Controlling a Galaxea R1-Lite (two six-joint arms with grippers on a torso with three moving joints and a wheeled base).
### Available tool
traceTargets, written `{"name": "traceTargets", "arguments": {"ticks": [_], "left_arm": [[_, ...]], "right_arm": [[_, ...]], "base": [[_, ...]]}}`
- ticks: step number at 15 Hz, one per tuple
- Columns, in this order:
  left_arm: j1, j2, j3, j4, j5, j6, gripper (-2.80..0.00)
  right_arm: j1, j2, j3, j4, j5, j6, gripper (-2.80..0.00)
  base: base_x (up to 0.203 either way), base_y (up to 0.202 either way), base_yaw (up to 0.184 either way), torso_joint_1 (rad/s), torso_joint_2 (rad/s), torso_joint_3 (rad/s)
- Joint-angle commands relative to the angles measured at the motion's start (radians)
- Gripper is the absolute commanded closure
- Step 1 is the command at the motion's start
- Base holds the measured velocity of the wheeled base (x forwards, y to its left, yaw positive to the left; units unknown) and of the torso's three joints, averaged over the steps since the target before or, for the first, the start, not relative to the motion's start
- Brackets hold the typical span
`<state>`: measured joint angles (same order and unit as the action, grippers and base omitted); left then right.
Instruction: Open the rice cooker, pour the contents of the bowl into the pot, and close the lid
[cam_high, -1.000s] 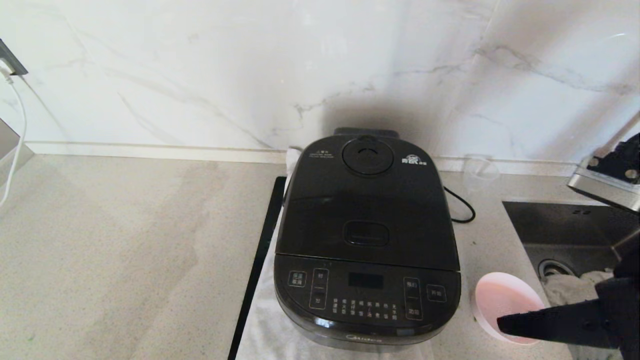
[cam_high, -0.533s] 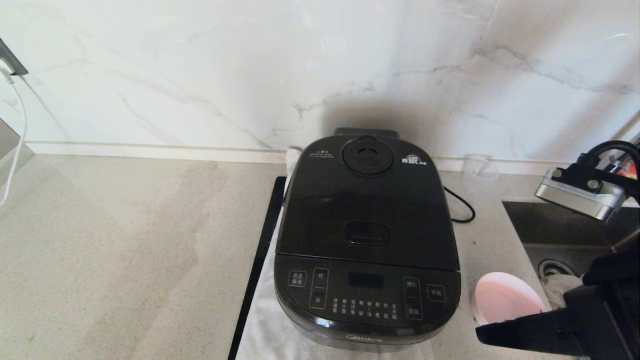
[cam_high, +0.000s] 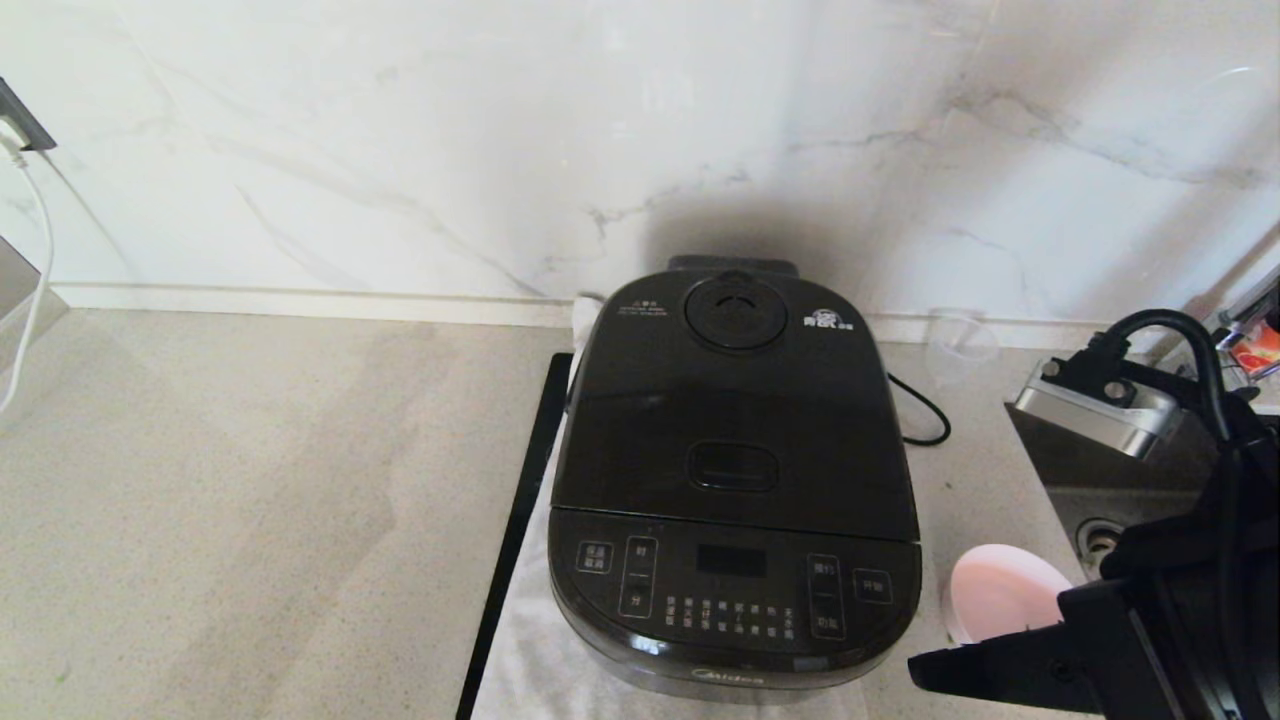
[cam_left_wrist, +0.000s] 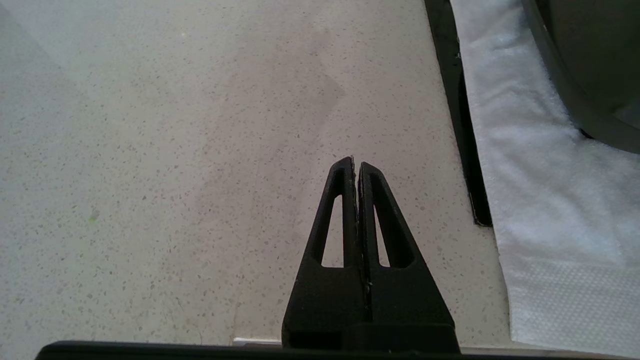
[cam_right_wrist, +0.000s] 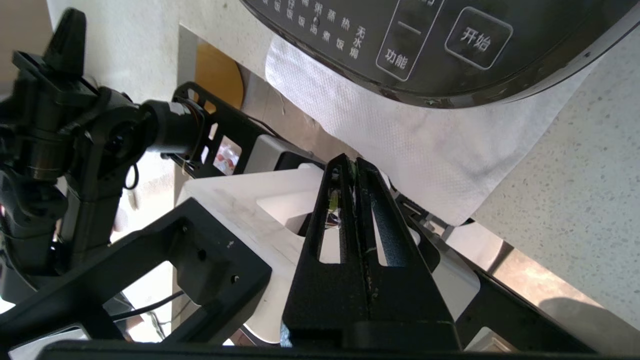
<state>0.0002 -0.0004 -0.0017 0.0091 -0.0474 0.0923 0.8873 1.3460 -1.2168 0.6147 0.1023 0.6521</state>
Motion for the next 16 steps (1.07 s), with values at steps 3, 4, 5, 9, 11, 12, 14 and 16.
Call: {"name": "traceTargets", "arguments": {"ticks": [3,4,5,9,11,12,14,16], "left_arm": [[0.0,-0.001,0.0,0.0,0.0,0.001,0.0],[0.0,-0.001,0.0,0.0,-0.002,0.001,0.0],[0.001,-0.001,0.0,0.0,-0.001,0.0,0.0],[0.0,-0.001,0.0,0.0,0.0,0.0,0.0],[0.001,-0.001,0.0,0.0,0.0,0.001,0.0],[0.0,-0.001,0.0,0.0,-0.001,0.001,0.0],[0.0,-0.001,0.0,0.0,0.0,0.001,0.0],[0.001,-0.001,0.0,0.0,0.0,0.001,0.0]], "right_arm": [[-0.016,0.016,-0.01,-0.024,0.0,0.003,0.0],[-0.016,0.026,-0.014,-0.031,0.0,0.001,0.0],[-0.016,0.042,-0.025,-0.037,-0.001,0.001,0.0],[-0.016,0.07,-0.04,-0.035,0.002,0.001,0.0],[-0.016,0.063,-0.028,-0.031,0.004,0.001,0.0],[-0.016,0.056,-0.024,-0.029,0.005,0.001,0.0],[-0.016,0.057,-0.009,-0.025,0.008,0.001,0.0],[-0.016,0.064,-0.003,-0.029,0.011,0.003,0.0]], "base": [[0.0,0.0,0.0,0.0,0.0,0.0],[0.0,0.0,0.0,0.0,0.0,0.0],[0.0,0.0,0.0,0.0,0.0,0.0],[0.0,0.0,0.0,0.0,0.0,0.0],[0.0,0.0,0.0,0.0,0.0,0.0],[0.0,0.0,0.0,0.0,0.0,0.0],[0.0,0.0,0.0,0.0,0.0,0.0],[0.0,0.0,0.0,0.0,0.0,0.0]]}}
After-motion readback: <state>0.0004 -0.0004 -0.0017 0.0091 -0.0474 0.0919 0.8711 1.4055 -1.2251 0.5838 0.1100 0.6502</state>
